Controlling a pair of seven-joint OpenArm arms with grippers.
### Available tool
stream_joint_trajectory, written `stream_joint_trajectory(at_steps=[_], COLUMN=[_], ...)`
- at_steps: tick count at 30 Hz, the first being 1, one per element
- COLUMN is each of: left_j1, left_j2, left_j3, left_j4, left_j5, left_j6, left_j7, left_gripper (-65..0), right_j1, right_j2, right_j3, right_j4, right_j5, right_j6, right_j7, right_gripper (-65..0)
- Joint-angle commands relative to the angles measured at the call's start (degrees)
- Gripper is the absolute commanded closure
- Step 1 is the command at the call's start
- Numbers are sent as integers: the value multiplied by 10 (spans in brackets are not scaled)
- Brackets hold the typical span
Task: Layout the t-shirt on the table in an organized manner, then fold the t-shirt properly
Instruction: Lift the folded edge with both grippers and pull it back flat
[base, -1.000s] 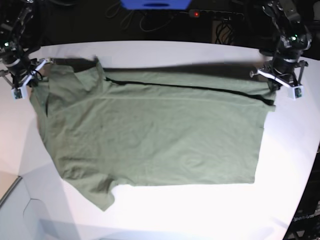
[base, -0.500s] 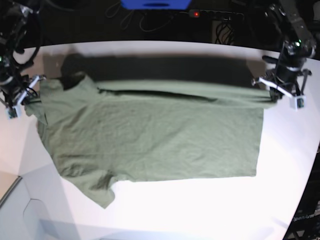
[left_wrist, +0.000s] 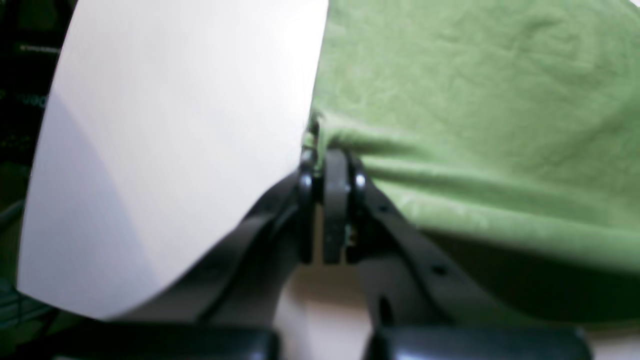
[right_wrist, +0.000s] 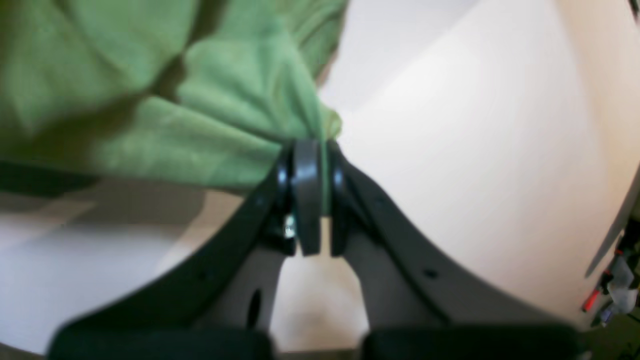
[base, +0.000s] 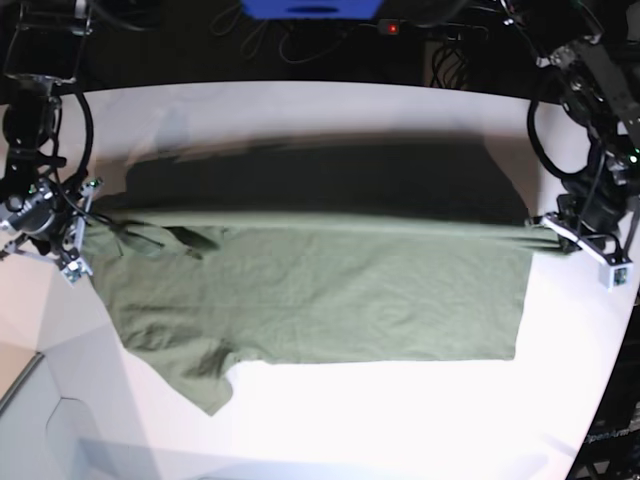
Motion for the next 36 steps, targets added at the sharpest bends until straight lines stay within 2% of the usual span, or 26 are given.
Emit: stream_joint_trajectory(at_steps=[1, 10, 13, 20, 24, 31, 36], left_j1=[-5, -1, 4, 44, 72, 151, 186], left_j2=[-10, -10, -9, -6, -3, 13, 23], left_j3=[-2, -4, -6, -8, -8, -4, -4], left_j4=[5, 10, 10, 9, 6, 5, -10], left_j5=[6, 6, 6, 6, 6, 6, 10], left_j6=[3, 3, 3, 3, 3, 3, 3], left_j7=[-9, -10, -10, -11, -14, -79, -132], left_gripper=[-1, -1, -1, -1, -1, -1, -1], right_j1=[8, 6, 6, -12, -55, -151, -187], right_j2=[12, 12, 8, -56, -94, -159, -180], right_j3=[6, 9, 35, 161, 198, 234, 247], right_j4=[8, 25, 25, 27, 52, 77, 77], right_j5=[-13, -32, -33, -33, -33, -33, -33], right_j6=[-3, -3, -3, -3, -3, -3, -3], right_j7=[1, 0, 0, 0, 6, 119, 137], right_gripper=[0, 0, 0, 0, 0, 0, 0])
